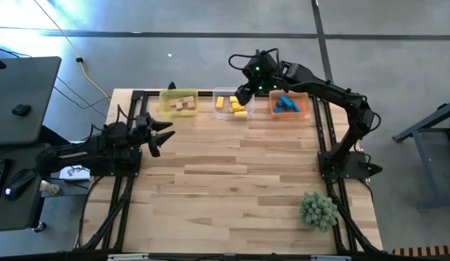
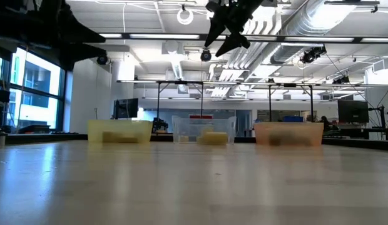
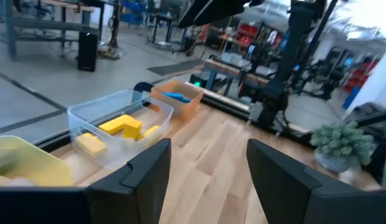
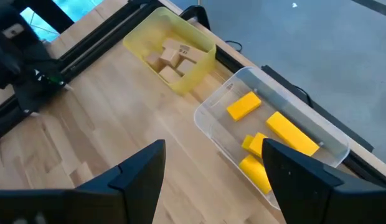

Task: Sort & place blocks by color
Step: Return to Home Position

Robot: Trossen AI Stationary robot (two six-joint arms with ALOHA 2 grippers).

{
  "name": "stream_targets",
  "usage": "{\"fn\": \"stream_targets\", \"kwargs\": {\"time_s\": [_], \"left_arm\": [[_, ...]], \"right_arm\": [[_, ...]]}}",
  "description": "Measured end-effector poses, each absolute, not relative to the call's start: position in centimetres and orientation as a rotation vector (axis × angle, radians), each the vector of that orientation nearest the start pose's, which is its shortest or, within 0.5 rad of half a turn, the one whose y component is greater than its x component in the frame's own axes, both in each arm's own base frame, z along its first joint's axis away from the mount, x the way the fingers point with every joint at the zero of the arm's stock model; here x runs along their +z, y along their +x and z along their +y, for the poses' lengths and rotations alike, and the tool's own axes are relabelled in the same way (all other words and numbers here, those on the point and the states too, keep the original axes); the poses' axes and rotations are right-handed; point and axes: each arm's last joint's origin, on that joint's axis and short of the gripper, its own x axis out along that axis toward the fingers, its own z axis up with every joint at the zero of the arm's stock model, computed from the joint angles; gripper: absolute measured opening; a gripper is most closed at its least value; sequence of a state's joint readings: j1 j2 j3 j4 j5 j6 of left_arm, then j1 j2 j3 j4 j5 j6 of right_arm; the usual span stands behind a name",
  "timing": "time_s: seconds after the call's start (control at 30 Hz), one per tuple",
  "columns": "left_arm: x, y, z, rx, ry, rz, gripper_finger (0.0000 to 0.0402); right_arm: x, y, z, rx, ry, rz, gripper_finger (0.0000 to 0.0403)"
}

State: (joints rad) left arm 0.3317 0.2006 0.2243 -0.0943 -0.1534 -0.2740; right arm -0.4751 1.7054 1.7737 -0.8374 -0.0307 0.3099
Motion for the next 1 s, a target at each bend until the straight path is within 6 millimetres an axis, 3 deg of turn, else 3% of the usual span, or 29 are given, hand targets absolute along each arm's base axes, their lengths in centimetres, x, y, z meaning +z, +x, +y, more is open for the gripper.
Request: {"fn": "stream_targets", "kwargs": {"time_s": [0.43,0.6,0.87,1.0], "left_arm": [[16.3,9.7,3.6,0.428,-0.31,0.019,0.02],[16.0,9.8,3.6,0.404,-0.316,0.023,0.02],[15.8,9.9,3.6,0.402,-0.3,0.056,0.02],[15.7,9.9,3.6,0.403,-0.29,0.066,0.02]], "right_arm": [[37.6,32.9,-15.6,-0.452,0.389,0.703,0.0254],[38.8,32.2,-14.8,-0.413,0.329,0.684,0.0254],[42.4,27.4,-12.0,-0.362,0.193,0.627,0.0254],[42.4,23.6,-10.1,-0.377,0.145,0.562,0.0254]]}}
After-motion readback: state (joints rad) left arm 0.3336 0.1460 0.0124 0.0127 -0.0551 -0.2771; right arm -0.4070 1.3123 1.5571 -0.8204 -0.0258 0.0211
